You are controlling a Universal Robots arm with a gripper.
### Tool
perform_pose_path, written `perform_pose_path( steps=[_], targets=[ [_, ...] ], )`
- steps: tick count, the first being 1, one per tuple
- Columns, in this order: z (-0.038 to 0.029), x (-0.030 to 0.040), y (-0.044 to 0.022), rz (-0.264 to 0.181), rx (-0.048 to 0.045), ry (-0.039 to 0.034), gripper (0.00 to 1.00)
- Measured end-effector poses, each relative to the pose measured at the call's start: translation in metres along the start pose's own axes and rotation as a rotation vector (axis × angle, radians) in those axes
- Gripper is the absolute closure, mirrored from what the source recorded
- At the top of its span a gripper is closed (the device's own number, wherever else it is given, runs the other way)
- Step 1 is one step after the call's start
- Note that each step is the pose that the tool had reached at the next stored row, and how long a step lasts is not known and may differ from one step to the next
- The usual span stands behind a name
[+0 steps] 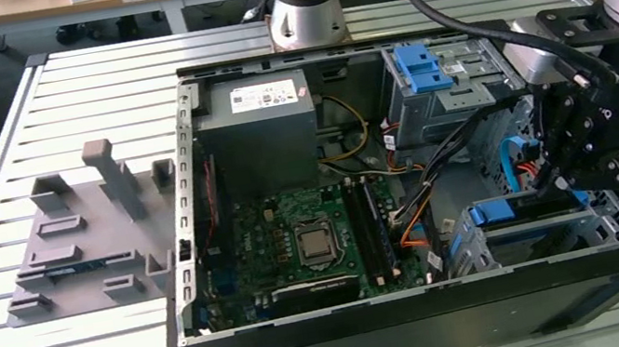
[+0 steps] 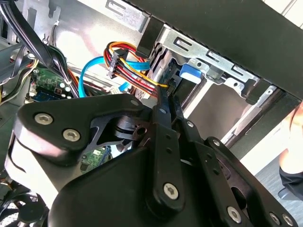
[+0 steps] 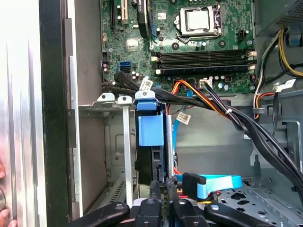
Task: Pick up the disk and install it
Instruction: 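Insert the first disk wire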
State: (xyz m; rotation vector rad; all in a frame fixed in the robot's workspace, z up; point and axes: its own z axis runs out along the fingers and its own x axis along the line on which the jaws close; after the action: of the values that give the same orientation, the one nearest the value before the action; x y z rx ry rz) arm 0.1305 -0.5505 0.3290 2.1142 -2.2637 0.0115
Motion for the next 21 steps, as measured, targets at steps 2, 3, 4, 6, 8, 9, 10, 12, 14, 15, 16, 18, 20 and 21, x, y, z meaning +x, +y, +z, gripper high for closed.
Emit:
perform_pose_path(
  steps=[2, 3, 4, 6, 8, 9, 10, 12, 14, 15, 16, 18, 20, 21],
  targets=[
    [0.0003, 0.0, 0.0, 0.0, 0.0, -0.0005, 0.84],
    [0.0003, 0.0, 0.0, 0.0, 0.0, -0.0005, 0.84],
    [0.0003, 0.0, 0.0, 0.0, 0.0, -0.0005, 0.84],
    [0.0003, 0.0, 0.0, 0.0, 0.0, -0.0005, 0.84],
    [0.0, 0.0, 0.0, 0.0, -0.0001, -0.0009, 0.84],
    [-0.0005, 0.0, 0.0, 0.0, -0.0001, -0.0016, 0.84],
    [-0.0014, 0.0, 0.0001, 0.0, -0.0002, -0.0018, 0.84],
    [-0.0023, 0.0001, 0.0001, 0.0, -0.0001, -0.0016, 0.84],
    [-0.0025, 0.0001, 0.0001, 0.0, -0.0001, -0.0013, 0.84],
    [-0.0025, 0.0001, 0.0001, 0.0, -0.0001, -0.0012, 0.84],
    [-0.0024, 0.0001, 0.0001, 0.0, -0.0001, -0.0012, 0.84],
    [-0.002, 0.0, 0.0, 0.0, -0.0001, -0.0016, 0.84],
    [-0.0012, 0.0, 0.0, 0.0, -0.0001, -0.0019, 0.84],
    [-0.0009, 0.0, 0.0, 0.0, -0.0001, -0.0018, 0.84]
  ],
)
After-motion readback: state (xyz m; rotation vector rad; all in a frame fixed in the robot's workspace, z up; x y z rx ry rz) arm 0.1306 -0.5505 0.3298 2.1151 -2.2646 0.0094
